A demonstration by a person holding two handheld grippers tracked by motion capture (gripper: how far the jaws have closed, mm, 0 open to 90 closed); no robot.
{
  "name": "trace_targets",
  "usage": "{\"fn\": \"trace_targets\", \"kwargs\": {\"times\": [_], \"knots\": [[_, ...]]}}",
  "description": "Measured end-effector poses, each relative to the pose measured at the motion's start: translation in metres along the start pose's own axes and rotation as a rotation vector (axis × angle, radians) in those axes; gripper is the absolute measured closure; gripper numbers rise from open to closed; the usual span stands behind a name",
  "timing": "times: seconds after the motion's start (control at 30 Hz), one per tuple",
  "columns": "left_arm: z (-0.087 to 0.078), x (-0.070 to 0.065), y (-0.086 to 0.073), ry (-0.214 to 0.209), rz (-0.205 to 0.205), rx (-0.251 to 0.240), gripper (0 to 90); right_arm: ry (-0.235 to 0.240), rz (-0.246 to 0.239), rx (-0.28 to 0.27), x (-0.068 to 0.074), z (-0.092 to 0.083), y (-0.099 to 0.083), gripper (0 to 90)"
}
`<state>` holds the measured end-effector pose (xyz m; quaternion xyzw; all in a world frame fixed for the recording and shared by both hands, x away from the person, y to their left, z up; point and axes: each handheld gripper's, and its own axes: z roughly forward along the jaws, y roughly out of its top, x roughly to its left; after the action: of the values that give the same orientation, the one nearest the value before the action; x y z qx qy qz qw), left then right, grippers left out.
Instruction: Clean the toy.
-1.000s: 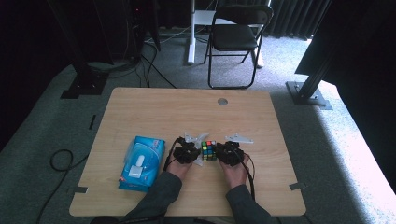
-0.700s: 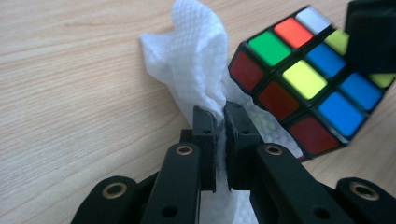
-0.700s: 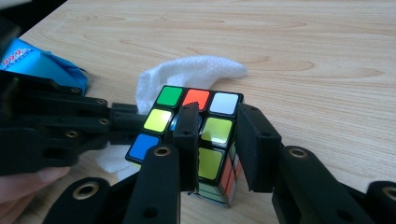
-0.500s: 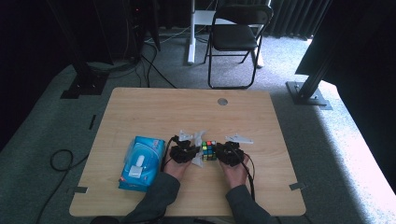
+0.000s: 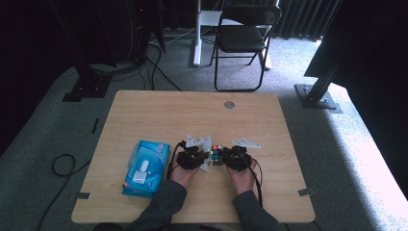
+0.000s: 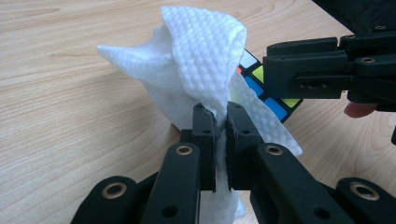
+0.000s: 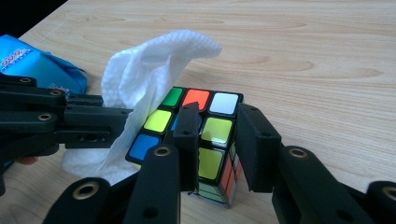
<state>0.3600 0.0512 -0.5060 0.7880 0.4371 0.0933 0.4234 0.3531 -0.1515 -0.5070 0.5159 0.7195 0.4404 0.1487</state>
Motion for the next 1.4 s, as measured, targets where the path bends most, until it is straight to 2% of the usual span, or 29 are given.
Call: {"fn": "trace_targets", "kwargs": {"times": [0.23,0.27,0.3,0.33,0.47,0.57,0.67,1.0,1.13,1.4], "knots": [[0.004,0.002,-0.003,0.018,0.009,0.004,84.2,-0.002,0.001,0.0,0.0,0.0,0.0,70.6],[0.007,0.002,-0.005,0.035,0.021,0.024,84.2,-0.002,0.001,0.0,0.0,0.0,0.0,70.6],[0.007,0.002,-0.005,0.035,0.021,0.024,84.2,-0.002,0.001,0.0,0.0,0.0,0.0,70.6],[0.011,0.002,-0.007,0.041,0.027,0.046,84.2,-0.002,0.001,0.0,0.0,0.0,0.0,70.6],[0.023,0.004,-0.018,0.048,0.015,0.083,84.3,-0.002,0.003,-0.002,0.0,0.0,0.0,70.6],[0.024,0.006,-0.021,0.042,0.005,0.082,84.3,-0.001,0.002,-0.001,0.0,0.0,0.0,70.6],[0.025,0.005,-0.02,0.05,0.016,0.086,84.3,-0.002,0.002,-0.002,0.0,0.0,0.0,70.6],[0.025,0.005,-0.021,0.054,0.018,0.077,84.2,0.0,0.007,-0.003,0.0,0.0,-0.001,70.6],[0.022,0.007,-0.02,0.043,0.0,0.071,84.2,0.004,0.012,-0.006,-0.001,0.0,-0.001,70.6],[0.011,0.004,-0.015,0.02,-0.002,0.037,84.2,0.003,0.011,-0.006,-0.001,0.0,-0.001,70.6]]}}
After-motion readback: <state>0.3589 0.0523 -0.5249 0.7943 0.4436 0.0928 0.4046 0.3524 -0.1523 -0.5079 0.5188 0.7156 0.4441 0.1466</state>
